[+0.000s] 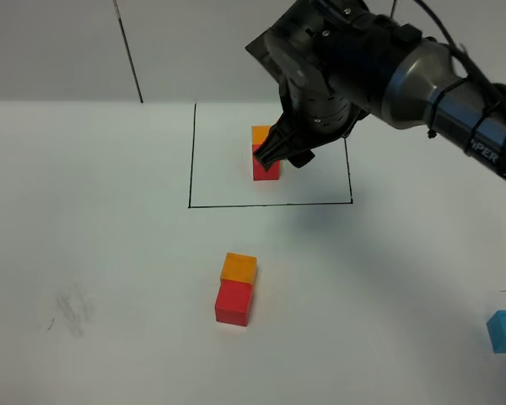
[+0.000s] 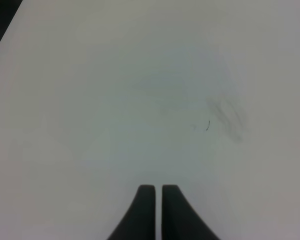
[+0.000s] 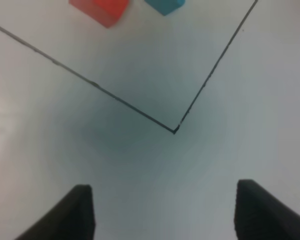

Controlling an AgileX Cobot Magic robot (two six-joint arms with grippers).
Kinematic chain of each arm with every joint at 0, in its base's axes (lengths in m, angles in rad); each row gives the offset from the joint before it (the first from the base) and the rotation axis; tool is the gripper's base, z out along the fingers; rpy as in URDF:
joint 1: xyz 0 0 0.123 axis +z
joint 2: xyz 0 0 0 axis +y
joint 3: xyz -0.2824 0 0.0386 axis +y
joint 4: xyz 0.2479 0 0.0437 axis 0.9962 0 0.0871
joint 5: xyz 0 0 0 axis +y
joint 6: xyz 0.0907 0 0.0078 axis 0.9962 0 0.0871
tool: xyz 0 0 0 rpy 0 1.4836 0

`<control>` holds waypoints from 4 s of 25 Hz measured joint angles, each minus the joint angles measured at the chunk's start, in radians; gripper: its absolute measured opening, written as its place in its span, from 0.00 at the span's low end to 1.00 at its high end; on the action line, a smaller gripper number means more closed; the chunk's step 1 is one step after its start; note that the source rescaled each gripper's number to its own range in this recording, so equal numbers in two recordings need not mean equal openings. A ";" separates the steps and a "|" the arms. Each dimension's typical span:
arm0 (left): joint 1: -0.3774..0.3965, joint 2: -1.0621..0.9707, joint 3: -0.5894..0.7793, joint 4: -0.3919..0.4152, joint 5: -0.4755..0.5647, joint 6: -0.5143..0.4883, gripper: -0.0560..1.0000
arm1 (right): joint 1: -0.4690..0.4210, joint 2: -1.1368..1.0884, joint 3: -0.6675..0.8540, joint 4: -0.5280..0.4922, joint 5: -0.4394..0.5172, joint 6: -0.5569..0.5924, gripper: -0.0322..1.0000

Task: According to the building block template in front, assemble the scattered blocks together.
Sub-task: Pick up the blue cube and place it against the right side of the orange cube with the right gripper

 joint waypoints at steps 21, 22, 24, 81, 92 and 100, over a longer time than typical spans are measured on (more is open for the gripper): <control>0.000 0.000 0.000 0.000 0.000 0.000 0.06 | -0.225 -0.499 0.568 0.020 -0.028 0.135 0.65; 0.000 0.000 0.000 0.000 0.000 0.000 0.06 | -0.234 -0.526 0.613 0.020 -0.044 0.145 0.65; 0.000 0.000 0.000 0.000 0.000 0.000 0.06 | -0.255 -0.571 0.700 0.020 -0.081 0.169 0.65; 0.000 0.000 0.000 0.000 0.000 0.000 0.06 | -0.404 -0.566 1.297 -0.042 -0.611 0.362 0.94; 0.000 0.000 0.000 0.000 0.000 0.000 0.06 | -0.404 -0.484 1.297 -0.058 -0.672 0.389 0.94; 0.000 0.000 0.000 0.000 0.000 0.000 0.06 | -0.414 -0.439 1.309 -0.076 -0.690 0.402 0.94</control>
